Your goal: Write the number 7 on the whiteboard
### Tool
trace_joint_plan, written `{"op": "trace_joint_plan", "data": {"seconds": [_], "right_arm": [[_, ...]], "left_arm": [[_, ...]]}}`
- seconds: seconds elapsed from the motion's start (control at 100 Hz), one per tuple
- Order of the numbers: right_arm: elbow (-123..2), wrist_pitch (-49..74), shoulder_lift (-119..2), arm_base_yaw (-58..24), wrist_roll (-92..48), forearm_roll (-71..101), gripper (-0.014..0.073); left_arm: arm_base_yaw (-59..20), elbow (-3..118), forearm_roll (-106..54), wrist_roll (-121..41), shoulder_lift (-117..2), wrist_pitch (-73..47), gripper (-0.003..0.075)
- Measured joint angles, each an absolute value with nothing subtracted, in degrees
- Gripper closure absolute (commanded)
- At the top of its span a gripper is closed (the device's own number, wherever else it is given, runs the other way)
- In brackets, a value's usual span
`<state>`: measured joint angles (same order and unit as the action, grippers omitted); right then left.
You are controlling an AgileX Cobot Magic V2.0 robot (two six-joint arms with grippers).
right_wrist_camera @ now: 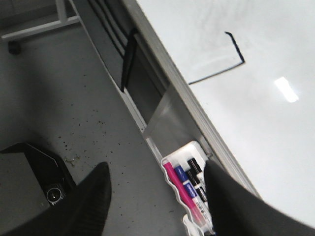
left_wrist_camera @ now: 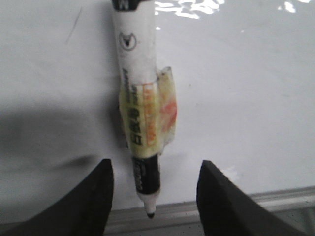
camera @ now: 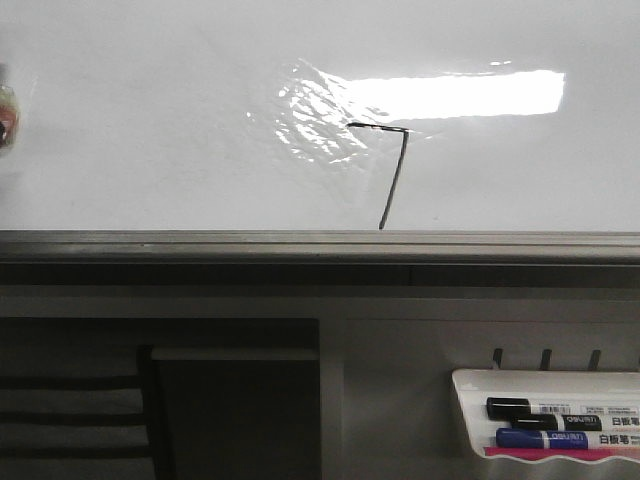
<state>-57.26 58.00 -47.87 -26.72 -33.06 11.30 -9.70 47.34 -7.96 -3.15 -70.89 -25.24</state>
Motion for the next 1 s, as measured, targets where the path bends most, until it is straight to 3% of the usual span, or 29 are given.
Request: {"op": "trace_joint_plan", "data": {"seconds": [0.22,0.43,0.52,0.64,0.8,1.0], "right_arm": [[-55.8,56.9,-44.8,-23.1,-5.9,1.7,0.0326],[-47.8,47.2,-39.2,-22.1,-0.8,0.7,0.0433],[-43.6,41.6,-36.3,-22.1,-0.5,0.7,0.0522],[-38.5,34.4,-32.8,-22.1,0.0,0.7,0.0665],[-34.5,30.1,-30.6,-22.1,0.0,0.5,0.0665],[-33.6,29.6,-30.6,-22.1,0.0,0.0,0.0665]], "left_arm": [[-9.7,46.4,-7.8,-3.1,-56.7,-31.5,0.0364],[-9.7,38.8,-7.7,-5.0,-39.8,-30.5,0.0379],[-9.7,34.5,-7.7,-5.3,-33.3,-28.0,0.0423],[-9.7,29.1,-7.7,-5.7,-27.1,-24.4,0.054],[-9.7,24.4,-7.7,-5.7,-23.6,-20.8,0.0738],[-9.7,23.4,-7.7,-5.7,-23.6,-19.7,0.0741]]}}
